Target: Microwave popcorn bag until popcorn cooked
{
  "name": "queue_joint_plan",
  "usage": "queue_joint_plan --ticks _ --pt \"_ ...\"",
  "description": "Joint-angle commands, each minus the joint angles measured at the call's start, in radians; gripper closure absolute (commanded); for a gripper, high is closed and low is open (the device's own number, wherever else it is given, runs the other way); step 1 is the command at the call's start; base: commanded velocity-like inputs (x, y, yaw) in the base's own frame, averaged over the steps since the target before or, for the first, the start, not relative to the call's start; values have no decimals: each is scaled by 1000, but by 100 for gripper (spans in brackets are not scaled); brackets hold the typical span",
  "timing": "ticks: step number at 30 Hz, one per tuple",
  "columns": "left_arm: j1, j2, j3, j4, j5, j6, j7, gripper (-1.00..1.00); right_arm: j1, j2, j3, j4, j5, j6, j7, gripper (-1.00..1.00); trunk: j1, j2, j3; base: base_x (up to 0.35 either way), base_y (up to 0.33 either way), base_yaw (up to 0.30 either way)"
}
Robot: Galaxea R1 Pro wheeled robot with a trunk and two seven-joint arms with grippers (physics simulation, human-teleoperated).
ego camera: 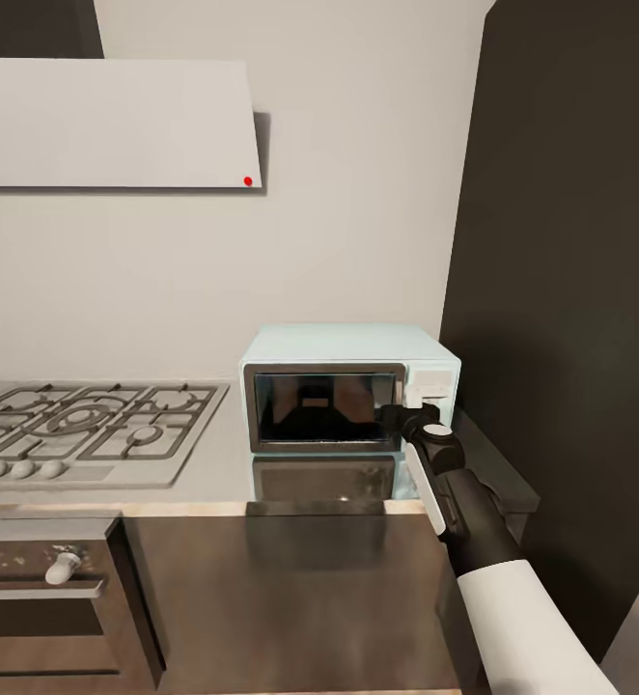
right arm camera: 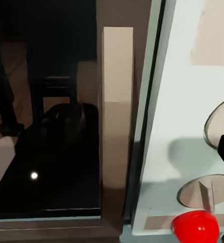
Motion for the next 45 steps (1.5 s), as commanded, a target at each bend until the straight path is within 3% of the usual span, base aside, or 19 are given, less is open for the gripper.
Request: queue_joint_plan --ticks 1,14,15,27,28,32,35,40,45 --pt "0 0 0 -1 5 -2 1 -100 -1 -1 2 -1 -2 5 -6 -100 0 -1 -1 77 0 0" --pt "0 0 0 -1 5 -2 1 -100 -1 0 3 0 -2 4 -7 -100 0 -1 -1 36 0 0" --pt "0 0 0 -1 5 -2 1 -100 -1 0 3 3 -3 4 -7 100 0 -1 -1 0 0 0" --pt "0 0 0 -1 5 -2 1 -100 -1 0 3 38 2 4 -10 100 0 -1 -1 0 0 0" --pt "3 2 1 -4 5 -2 1 -100 -1 5 1 41 47 4 -17 100 0 0 -1 0 0 0" --pt "3 2 1 -4 5 -2 1 -100 -1 10 1 41 82 4 -17 100 0 0 -1 0 0 0" --pt "3 2 2 -4 5 -3 1 -100 -1 -4 3 41 52 4 -15 100 0 0 -1 -13 0 0" --pt "3 2 3 -4 5 -2 1 -100 -1 -7 3 41 32 4 -15 100 0 0 -1 -214 0 0" --pt "3 2 3 -4 5 -2 1 -100 -1 -8 3 41 -19 4 -15 100 0 0 -1 -287 0 0"
